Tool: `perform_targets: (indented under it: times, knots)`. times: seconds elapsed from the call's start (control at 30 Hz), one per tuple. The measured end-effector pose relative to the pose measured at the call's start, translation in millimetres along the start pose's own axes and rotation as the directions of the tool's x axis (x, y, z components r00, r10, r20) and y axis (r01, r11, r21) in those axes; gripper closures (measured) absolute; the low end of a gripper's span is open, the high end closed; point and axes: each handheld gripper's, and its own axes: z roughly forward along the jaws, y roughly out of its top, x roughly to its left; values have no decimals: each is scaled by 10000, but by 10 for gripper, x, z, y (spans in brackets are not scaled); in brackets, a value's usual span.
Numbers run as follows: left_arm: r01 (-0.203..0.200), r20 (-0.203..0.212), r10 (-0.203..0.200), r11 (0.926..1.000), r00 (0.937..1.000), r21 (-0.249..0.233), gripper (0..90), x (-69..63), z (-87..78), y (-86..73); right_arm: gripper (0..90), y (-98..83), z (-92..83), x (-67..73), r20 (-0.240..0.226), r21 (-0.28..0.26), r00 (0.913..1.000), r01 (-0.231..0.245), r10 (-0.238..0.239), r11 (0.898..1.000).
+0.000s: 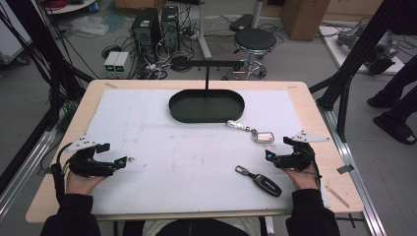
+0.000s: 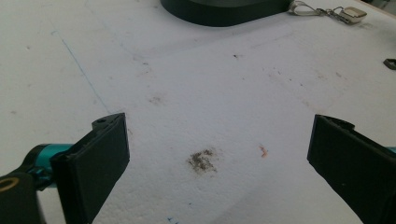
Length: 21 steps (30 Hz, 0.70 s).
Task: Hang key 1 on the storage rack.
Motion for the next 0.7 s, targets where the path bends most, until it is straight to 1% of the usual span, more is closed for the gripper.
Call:
perform_targets:
  times: [0.27,0.37,0.47,0.53,0.63,0.7]
  knots:
    - [-62,-56,62,10000,10000,46,60,-13,-9,-5,15,5,15,15,60,114,10000,63,-64,9999]
    - [-103,-79,104,9999,9999,78,60,-7,4,-7,15,2,38,20,230,170,9997,108,-112,9998]
    - [-160,-61,161,9998,9999,130,60,-9,19,-6,15,-5,75,13,338,403,9992,192,-206,9990]
    - [-179,-89,180,9997,9998,168,60,-12,22,-7,15,-6,83,16,377,470,9991,167,-185,9988]
    - [-188,-127,191,9996,9997,187,60,-19,20,-8,16,0,87,18,387,450,9990,223,-241,9987]
    - [-235,-235,241,9995,9994,219,60,-40,13,-11,15,17,106,20,519,490,9982,265,-290,9984]
